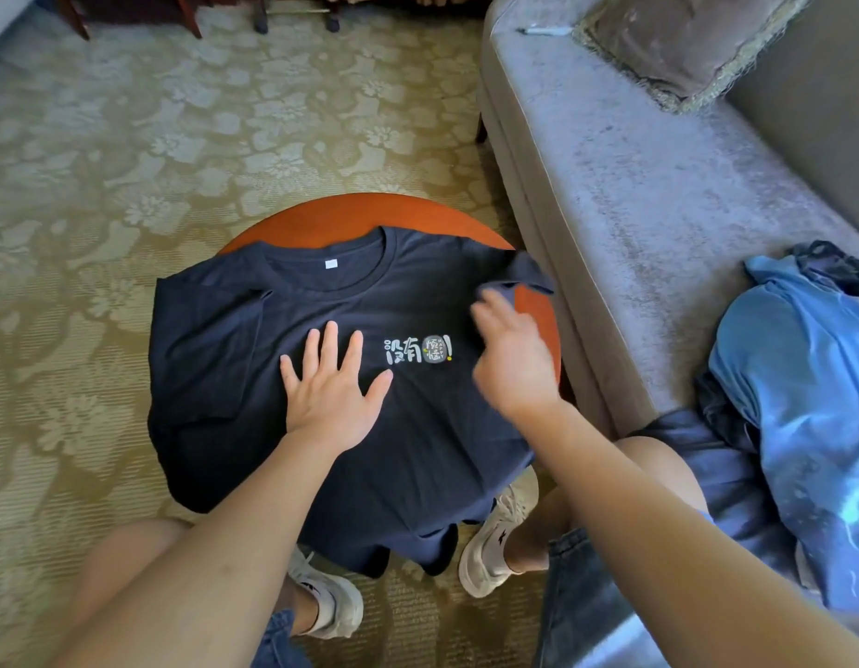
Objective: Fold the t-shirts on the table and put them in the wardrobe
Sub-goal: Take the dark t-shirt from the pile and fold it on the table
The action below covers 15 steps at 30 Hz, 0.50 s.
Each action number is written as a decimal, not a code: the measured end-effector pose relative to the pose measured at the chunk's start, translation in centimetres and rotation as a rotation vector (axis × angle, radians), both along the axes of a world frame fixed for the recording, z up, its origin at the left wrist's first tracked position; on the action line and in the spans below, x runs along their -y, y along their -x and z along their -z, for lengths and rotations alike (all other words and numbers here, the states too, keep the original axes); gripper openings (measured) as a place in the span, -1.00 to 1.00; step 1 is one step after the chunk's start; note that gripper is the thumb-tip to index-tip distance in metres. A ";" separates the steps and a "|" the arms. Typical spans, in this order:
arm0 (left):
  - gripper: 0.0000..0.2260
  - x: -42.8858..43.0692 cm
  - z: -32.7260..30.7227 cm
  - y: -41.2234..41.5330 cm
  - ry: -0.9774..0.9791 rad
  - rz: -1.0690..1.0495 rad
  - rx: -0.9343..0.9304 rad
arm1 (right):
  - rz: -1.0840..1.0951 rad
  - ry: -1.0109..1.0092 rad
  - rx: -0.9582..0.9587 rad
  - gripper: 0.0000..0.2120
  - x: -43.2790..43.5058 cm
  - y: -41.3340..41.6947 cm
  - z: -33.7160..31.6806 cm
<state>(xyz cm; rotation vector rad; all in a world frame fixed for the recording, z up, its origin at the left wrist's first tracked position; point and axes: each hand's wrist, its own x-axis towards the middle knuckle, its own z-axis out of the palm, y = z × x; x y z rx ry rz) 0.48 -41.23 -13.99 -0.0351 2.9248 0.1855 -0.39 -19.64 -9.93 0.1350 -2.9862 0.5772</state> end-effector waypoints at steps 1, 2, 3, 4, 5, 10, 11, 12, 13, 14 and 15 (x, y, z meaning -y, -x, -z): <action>-0.37 0.0 -0.2 0.0 -0.026 0.000 0.010 | -0.126 -0.107 0.082 -0.57 1.4 -0.2 0.1; -0.38 0.2 -0.5 0.0 -0.070 -0.010 0.014 | -0.198 -0.153 0.107 -0.63 2.5 -0.6 0.2; -0.40 0.5 -0.7 -0.1 -0.126 -0.035 0.000 | -0.206 -0.137 0.083 -0.68 3.2 -0.9 0.5; -0.41 1.0 -1.0 -0.3 -0.177 -0.073 -0.042 | -0.160 -0.077 0.030 -0.70 3.6 -1.0 0.8; -0.43 1.8 -1.2 -0.5 -0.205 -0.115 -0.110 | -0.090 -0.019 -0.010 -0.70 3.6 -1.0 1.0; -0.35 7.0 -1.4 -0.6 -0.042 -0.272 -0.098 | 0.052 -0.113 0.243 -0.38 3.1 0.3 2.7; -0.33 7.6 -1.2 -0.7 -0.011 -0.291 -0.033 | 0.030 -0.155 0.283 -0.35 3.1 0.3 3.1; -0.31 7.7 -0.9 -0.8 0.015 -0.293 0.021 | 0.008 -0.195 0.305 -0.33 3.1 0.3 3.5; -0.31 7.6 -0.6 -0.8 0.035 -0.286 0.052 | -0.004 -0.230 0.311 -0.32 3.1 0.3 4.0; -0.31 7.4 -0.4 -0.6 0.044 -0.278 0.062 | 0.000 -0.251 0.304 -0.31 3.0 0.4 4.4; -0.31 7.1 -0.3 -0.3 0.048 -0.271 0.059 | 0.012 -0.261 0.292 -0.31 2.8 0.7 4.6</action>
